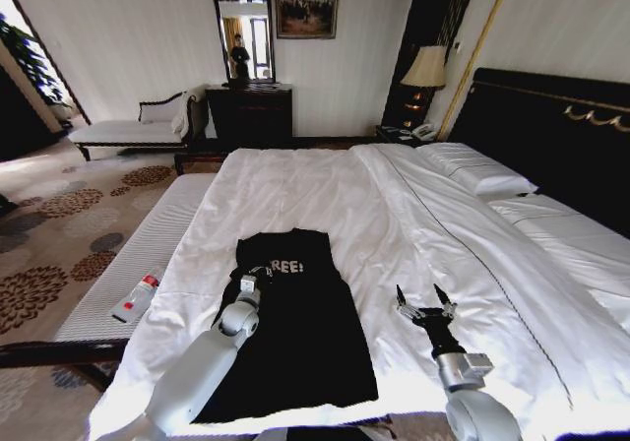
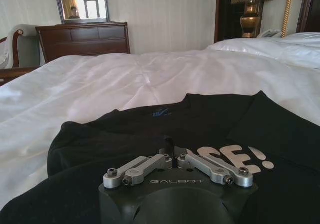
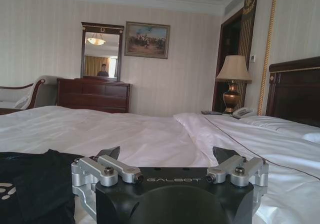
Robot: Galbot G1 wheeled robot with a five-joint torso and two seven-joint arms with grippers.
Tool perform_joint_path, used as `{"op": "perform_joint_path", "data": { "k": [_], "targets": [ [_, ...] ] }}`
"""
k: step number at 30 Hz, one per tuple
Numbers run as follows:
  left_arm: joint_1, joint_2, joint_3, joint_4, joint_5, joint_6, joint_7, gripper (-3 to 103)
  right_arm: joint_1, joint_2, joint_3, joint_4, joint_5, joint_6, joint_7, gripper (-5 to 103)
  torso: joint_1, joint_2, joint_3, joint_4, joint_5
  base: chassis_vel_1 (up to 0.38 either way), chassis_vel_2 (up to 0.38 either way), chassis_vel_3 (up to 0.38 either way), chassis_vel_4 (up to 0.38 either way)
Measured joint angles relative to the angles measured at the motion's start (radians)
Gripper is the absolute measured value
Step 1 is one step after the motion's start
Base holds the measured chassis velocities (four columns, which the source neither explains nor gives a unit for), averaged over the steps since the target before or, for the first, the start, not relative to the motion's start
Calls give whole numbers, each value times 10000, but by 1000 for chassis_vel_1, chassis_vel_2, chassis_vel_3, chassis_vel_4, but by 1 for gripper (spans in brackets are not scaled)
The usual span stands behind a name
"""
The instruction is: Fold the clothes on the bed.
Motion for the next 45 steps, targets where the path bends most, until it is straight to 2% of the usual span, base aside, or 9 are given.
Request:
{"op": "perform_joint_path", "data": {
  "k": [8,11,13,17,19,20,27,35,45],
  "targets": [
    [-4,-140,-5,94,40,13,-118,-2,-71,18,-10,37,-17,8,-1,100,0,0,0,0,0,0,0,0,0],
    [-20,-86,67,-50,-142,171,-220,14,-75,22,-10,59,-23,16,-3,100,0,0,0,-1,-1,0,0,0,0],
    [10,-54,66,-118,-138,190,-227,14,-75,27,-10,66,-23,17,-4,100,0,0,0,-1,0,0,0,0,0],
    [252,105,-41,-373,-72,210,-240,36,-81,61,-40,68,-53,22,-8,100,0,0,0,-1,0,0,0,0,0],
    [325,176,-81,-477,-62,209,-240,36,-80,66,-56,67,-61,23,-9,100,0,0,0,0,-1,0,0,0,0],
    [419,261,-132,-625,-49,210,-241,46,-69,74,-94,67,-77,23,-11,100,0,0,0,0,-1,0,0,0,0],
    [832,489,-471,-1440,-138,210,-293,68,-42,104,-178,70,-120,23,-13,100,1,0,0,-1,-1,0,0,0,0],
    [978,818,-1458,-1850,-981,232,-457,98,-111,118,-188,155,-163,33,-18,100,2,-1,0,1,-1,0,0,0,0],
    [54,989,-1860,-903,-2806,505,-842,100,-199,68,-107,191,-99,74,-19,100,3,0,0,0,-1,0,0,0,0]
  ]
}}
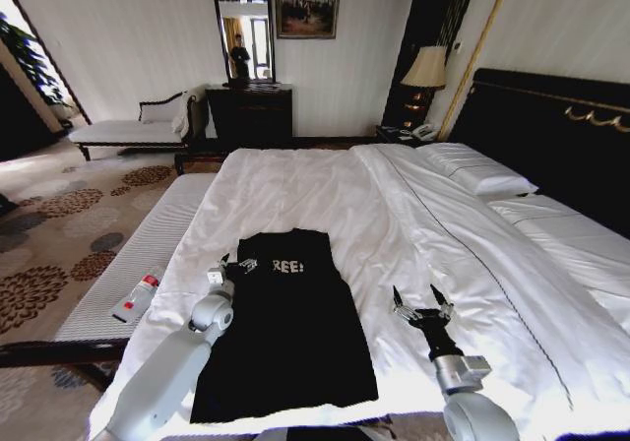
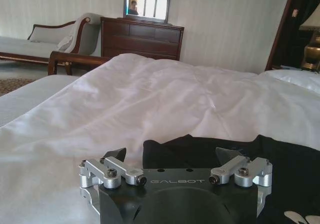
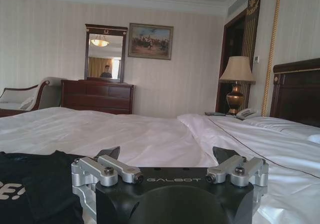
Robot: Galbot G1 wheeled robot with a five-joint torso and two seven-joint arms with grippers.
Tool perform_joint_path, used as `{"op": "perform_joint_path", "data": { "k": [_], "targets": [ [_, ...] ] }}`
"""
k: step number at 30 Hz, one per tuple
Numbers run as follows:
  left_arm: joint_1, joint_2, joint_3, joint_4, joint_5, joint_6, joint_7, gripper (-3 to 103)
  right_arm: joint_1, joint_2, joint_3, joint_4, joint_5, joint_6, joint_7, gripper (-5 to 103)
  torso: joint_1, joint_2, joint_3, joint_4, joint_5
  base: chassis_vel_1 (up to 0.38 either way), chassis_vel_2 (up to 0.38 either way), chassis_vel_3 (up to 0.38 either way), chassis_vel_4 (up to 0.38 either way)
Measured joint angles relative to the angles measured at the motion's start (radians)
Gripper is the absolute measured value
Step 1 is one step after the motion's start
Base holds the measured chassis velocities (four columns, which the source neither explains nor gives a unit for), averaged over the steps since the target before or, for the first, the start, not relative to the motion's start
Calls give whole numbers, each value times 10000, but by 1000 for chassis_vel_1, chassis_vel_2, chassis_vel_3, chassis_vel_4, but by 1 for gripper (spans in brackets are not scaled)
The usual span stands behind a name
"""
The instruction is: Fold the clothes on the bed.
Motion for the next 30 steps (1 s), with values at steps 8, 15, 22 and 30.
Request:
{"op": "perform_joint_path", "data": {
  "k": [8,15,22,30],
  "targets": [
    [-1128,-26,128,1267,-393,44,198,100,-118,4,96,55,3,9,-1,100,0,0,0,0,2,0,0,0,0],
    [-2243,-327,243,2957,-1430,440,251,100,-224,10,203,92,-9,-42,4,100,0,0,1,0,1,0,0,0,0],
    [-2835,-592,382,4125,-1678,547,600,100,-250,-27,286,64,-7,-89,16,100,0,-1,1,1,1,0,0,0,0],
    [-3909,-1079,655,6073,-1460,171,1752,100,-354,-182,565,120,195,-227,36,100,0,-1,1,0,1,0,0,0,0]
  ]
}}
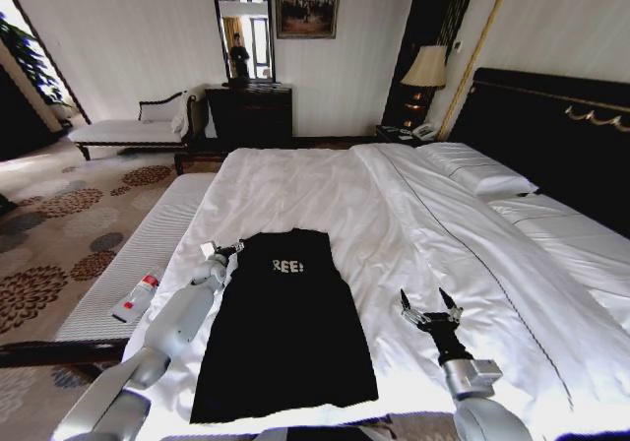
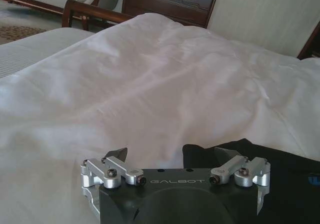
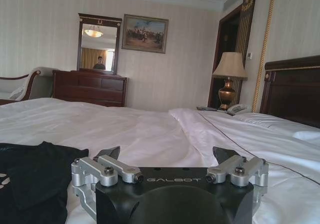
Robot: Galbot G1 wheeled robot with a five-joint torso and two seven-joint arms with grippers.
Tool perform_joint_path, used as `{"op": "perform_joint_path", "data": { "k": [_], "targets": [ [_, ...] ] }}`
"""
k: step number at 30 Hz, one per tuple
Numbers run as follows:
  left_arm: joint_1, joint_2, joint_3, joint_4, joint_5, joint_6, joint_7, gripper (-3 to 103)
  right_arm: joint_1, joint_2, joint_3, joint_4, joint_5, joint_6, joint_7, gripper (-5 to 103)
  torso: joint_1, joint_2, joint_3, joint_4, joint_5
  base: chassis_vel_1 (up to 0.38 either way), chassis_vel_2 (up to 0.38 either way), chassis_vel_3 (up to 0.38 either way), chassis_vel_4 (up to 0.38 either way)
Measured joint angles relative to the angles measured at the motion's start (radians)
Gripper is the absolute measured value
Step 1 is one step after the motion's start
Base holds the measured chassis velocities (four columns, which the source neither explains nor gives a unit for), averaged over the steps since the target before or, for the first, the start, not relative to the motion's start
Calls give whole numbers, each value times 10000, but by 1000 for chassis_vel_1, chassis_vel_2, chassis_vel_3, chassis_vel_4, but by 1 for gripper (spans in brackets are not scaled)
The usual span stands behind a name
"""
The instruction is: Fold the clothes on the bed.
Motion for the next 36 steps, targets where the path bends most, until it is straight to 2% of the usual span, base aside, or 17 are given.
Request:
{"op": "perform_joint_path", "data": {
  "k": [9,17,19,20,24,25,27,29,32,34,36],
  "targets": [
    [-691,-621,79,1040,-260,104,151,98,6,-99,115,-4,119,-113,17,100,-1,0,-1,-1,1,0,0,0,0],
    [-1114,-1040,95,1772,-462,526,-17,93,6,-150,174,-96,164,-136,24,100,-2,1,-1,0,1,0,0,0,0],
    [-1170,-1150,82,1894,-486,592,-34,82,35,-151,166,-105,171,-163,26,100,-2,1,-1,0,1,0,0,0,0],
    [-1170,-1150,82,1894,-486,592,-34,82,35,-151,166,-105,171,-163,26,100,-2,1,-1,0,1,0,0,0,0],
    [-1195,-1232,65,1997,-418,600,91,60,68,-160,143,-117,197,-191,29,100,-1,1,-1,1,0,0,0,0,0],
    [-1195,-1232,65,1997,-418,600,91,60,68,-160,143,-117,197,-191,29,100,-1,1,-1,1,0,0,0,0,0],
    [-1217,-1259,57,2023,-375,578,130,48,81,-164,130,-117,211,-209,32,100,-2,1,-1,1,0,0,0,0,0],
    [-1224,-1269,56,2029,-368,569,135,48,84,-165,129,-116,217,-215,32,100,-2,1,-1,1,-1,0,0,0,0],
    [-1269,-1308,54,2039,-325,539,143,32,85,-166,129,-94,233,-223,34,100,-2,1,-1,0,0,0,0,0,0],
    [-1278,-1316,54,2039,-308,526,143,32,81,-166,131,-89,232,-223,34,100,-2,1,-1,0,0,0,0,0,0],
    [-1291,-1334,55,2038,-277,502,144,22,75,-164,134,-85,233,-223,34,100,-2,1,-1,0,0,0,0,0,0]
  ]
}}
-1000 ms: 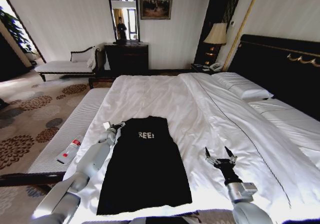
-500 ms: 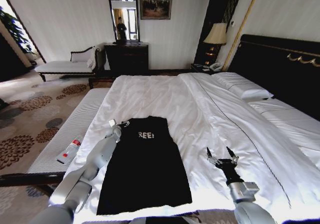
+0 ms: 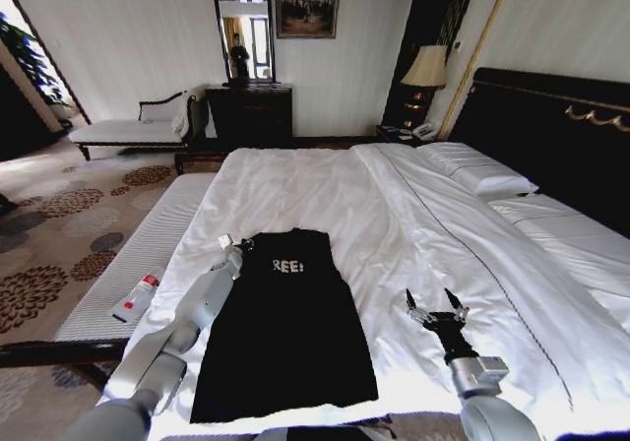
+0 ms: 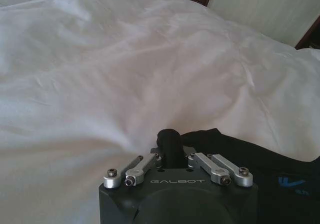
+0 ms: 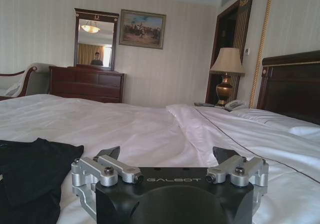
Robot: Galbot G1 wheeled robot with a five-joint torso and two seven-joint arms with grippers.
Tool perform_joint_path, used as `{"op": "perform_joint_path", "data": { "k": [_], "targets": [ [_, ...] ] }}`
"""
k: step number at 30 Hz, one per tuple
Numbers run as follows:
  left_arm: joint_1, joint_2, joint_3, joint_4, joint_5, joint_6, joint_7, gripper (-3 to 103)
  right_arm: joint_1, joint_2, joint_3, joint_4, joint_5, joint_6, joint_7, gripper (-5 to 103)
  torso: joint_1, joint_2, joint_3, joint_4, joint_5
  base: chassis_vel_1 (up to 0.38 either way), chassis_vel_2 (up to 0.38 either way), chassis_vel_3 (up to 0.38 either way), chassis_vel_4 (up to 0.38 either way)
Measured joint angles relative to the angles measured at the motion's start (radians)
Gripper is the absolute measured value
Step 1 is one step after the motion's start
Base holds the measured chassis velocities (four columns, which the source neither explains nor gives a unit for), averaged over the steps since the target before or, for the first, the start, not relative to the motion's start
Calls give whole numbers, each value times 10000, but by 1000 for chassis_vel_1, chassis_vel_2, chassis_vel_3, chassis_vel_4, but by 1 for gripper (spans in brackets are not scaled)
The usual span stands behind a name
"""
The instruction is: Fold the clothes on the bed.
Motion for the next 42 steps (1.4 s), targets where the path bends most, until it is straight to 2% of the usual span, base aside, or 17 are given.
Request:
{"op": "perform_joint_path", "data": {
  "k": [1,3,4,8,10,13,14,17,19,23,24,28,29,32,34,37,42],
  "targets": [
    [-14,-6,3,-62,73,-43,-24,5,16,-41,-24,-35,9,1,0,100,0,0,0,-1,0,0,0,0,0],
    [-14,9,9,-90,98,-54,-29,5,37,-71,-48,-55,32,1,0,100,0,0,0,-2,0,0,0,0,0],
    [-12,55,24,-155,127,-75,-38,2,93,-141,-97,-91,114,-4,5,100,0,0,0,-2,0,0,0,0,0],
    [43,169,44,-319,153,-108,-86,2,344,-424,-198,-183,557,-164,84,100,0,0,0,-2,0,0,0,0,0],
    [114,270,52,-484,159,-115,-143,2,623,-786,-284,-241,1129,-418,191,100,0,0,0,-2,0,0,0,0,0],
    [306,436,65,-756,159,-129,-248,2,1375,-1789,-545,-508,2010,-873,471,100,0,0,0,1,-1,0,0,0,0],
    [306,436,65,-756,159,-129,-248,2,1375,-1789,-545,-508,2010,-873,471,100,0,0,0,1,-1,0,0,0,0],
    [515,569,64,-950,158,-165,-357,2,2525,-2831,-1210,-1199,2695,-1285,910,100,1,-1,0,0,1,0,0,0,0],
    [564,608,63,-993,161,-193,-380,2,2907,-3066,-1458,-1462,2898,-1403,996,100,1,0,0,0,0,0,0,0,0],
    [639,707,90,-1110,162,-288,-540,2,5168,-3888,-2724,-2694,5158,-2473,1303,100,1,-1,1,-2,3,0,0,0,0],
    [639,707,90,-1110,162,-288,-540,2,5168,-3888,-2724,-2694,5158,-2473,1303,100,1,-1,1,-2,3,0,0,0,0],
    [560,654,167,-1062,195,-413,-619,2,7947,-4117,-4388,-4033,7442,-3504,1503,100,2,-1,1,6,2,0,0,0,0],
    [560,654,167,-1062,195,-413,-619,2,7947,-4117,-4388,-4033,7442,-3504,1503,100,2,-1,1,6,2,0,0,0,0],
    [507,444,166,-931,233,-482,-629,2,9482,-3944,-5550,-4929,8545,-4061,1524,100,5,-2,2,2,-2,0,0,0,0],
    [504,405,165,-909,244,-495,-632,2,9915,-3863,-5877,-5194,8725,-4162,1481,100,4,-2,2,-2,2,0,0,0,0],
    [525,318,173,-875,313,-525,-615,2,11215,-3576,-6980,-6322,8891,-4359,1114,100,3,-1,0,2,0,0,0,0,0],
    [443,172,281,-738,359,-535,-555,2,12080,-3140,-7596,-7277,9019,-4619,897,100,5,-2,2,6,-1,0,0,0,0]
  ]
}}
